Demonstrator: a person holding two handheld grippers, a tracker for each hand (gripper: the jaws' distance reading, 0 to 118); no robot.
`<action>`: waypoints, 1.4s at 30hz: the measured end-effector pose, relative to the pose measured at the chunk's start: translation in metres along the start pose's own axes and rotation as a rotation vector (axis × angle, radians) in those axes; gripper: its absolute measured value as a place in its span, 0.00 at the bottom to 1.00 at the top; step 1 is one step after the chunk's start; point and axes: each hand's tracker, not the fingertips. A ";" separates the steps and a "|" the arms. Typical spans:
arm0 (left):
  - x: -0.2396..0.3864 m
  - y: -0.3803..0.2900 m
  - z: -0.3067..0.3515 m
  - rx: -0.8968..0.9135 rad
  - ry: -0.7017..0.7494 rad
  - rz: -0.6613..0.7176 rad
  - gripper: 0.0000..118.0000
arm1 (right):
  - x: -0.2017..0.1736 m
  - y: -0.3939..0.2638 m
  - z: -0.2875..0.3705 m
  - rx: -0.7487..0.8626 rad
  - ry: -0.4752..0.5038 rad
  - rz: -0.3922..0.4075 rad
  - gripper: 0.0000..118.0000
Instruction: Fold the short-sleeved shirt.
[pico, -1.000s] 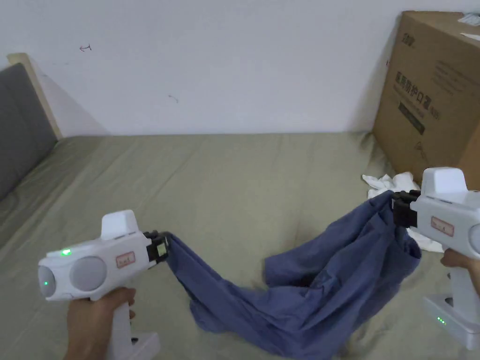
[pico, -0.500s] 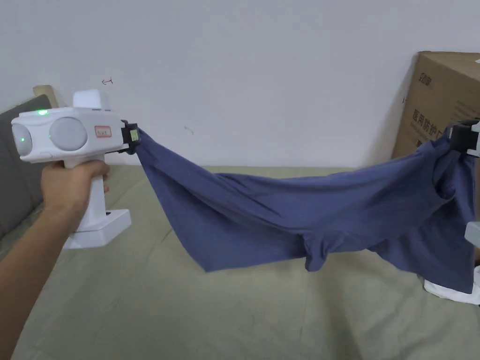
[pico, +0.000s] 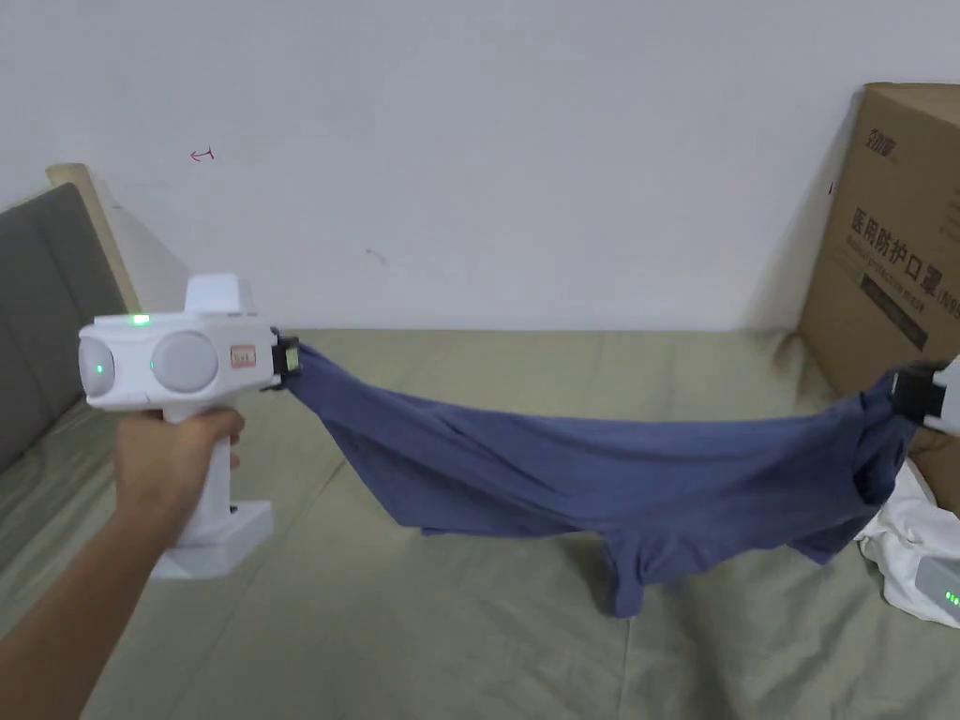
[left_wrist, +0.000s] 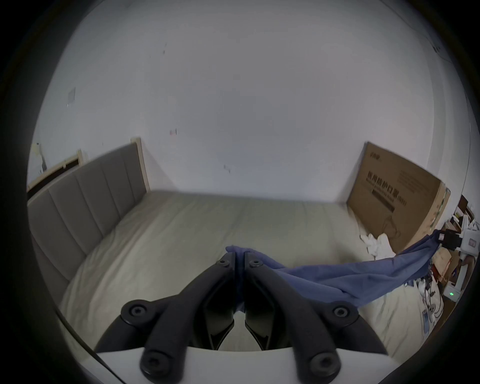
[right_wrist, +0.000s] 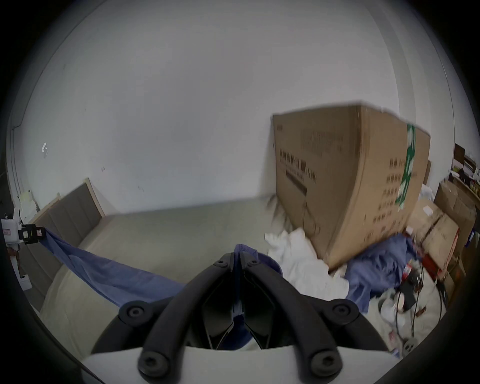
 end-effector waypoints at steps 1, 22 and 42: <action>-0.003 -0.016 -0.006 -0.028 -0.003 0.010 0.03 | 0.001 -0.018 -0.006 -0.024 -0.007 -0.005 0.02; -0.078 -0.276 0.081 -0.311 0.065 0.188 0.03 | -0.007 -0.259 0.130 -0.256 0.002 -0.144 0.02; -0.096 -0.367 0.159 -0.476 0.184 0.091 0.03 | 0.003 -0.356 0.211 -0.477 -0.072 -0.092 0.02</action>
